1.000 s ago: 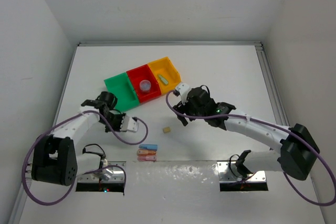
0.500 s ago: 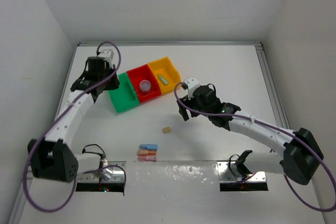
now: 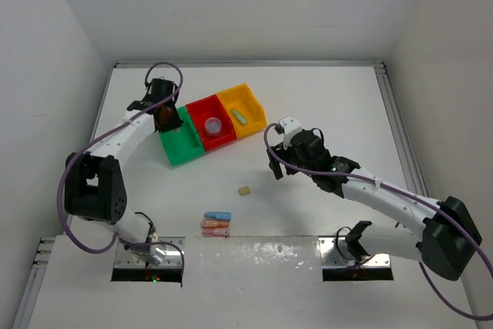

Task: Sort the stationery into containers
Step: Place the stationery in the storage box.

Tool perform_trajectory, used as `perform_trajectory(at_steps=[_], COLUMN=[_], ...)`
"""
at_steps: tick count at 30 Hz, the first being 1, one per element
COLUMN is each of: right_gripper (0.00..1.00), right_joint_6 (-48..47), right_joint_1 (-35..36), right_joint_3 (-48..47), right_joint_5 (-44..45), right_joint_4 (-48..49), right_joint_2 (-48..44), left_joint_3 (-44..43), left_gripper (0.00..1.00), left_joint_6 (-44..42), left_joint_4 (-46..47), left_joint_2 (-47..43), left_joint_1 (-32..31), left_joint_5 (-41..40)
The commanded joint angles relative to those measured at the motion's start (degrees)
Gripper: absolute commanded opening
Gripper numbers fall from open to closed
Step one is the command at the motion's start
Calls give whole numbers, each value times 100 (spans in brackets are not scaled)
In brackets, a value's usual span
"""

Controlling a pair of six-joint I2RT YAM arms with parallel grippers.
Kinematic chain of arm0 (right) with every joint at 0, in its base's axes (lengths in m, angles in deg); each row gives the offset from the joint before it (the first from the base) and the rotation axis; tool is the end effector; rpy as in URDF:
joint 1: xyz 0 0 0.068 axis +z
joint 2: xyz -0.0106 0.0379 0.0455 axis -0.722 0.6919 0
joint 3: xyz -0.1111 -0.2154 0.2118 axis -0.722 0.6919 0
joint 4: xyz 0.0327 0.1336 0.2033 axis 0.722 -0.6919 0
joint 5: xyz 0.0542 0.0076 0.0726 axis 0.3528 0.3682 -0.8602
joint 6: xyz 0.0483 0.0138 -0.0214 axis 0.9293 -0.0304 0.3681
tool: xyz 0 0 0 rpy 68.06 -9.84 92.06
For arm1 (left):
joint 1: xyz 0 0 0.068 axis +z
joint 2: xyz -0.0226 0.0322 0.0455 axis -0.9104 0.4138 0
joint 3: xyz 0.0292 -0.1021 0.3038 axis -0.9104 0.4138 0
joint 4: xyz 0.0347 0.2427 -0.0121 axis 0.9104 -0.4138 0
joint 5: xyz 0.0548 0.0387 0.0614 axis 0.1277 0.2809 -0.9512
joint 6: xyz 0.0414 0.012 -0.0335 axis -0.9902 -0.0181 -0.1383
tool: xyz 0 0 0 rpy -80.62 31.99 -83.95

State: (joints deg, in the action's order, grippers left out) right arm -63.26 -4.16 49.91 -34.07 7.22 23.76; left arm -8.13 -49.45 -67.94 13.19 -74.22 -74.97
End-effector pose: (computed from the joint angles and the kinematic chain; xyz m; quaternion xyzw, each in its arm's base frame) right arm 0.1604 0.1365 0.2795 -0.1698 0.8714 0.1507 0.4348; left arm 0.3045 -0.0390 0.3049 -0.1599 0.9358 0.0073 0.3140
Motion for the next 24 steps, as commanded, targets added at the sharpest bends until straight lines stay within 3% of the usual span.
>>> perform_trajectory(at_steps=[1,7,14,24], right_gripper=[78,78,79,79], right_joint_6=[71,-70,-175,-360], right_joint_1=[-49,-58,-32,-14], right_joint_3=[-21,-117,-249,-407], right_joint_5=[127,268,250,241], right_joint_4=[94,-125,-310,-398], right_joint_2=[-133,-203,-107,-54], left_joint_3=[-187,-337,-249,-336], left_gripper=[0,3,10,35], left_joint_6=[268,576,664,691], left_joint_4=[353,-7,212,221], left_joint_2=[214,917,1120,1304], left_joint_1=[-83,-83,-100,-56], left_joint_5=[-352,-335,-256,-185])
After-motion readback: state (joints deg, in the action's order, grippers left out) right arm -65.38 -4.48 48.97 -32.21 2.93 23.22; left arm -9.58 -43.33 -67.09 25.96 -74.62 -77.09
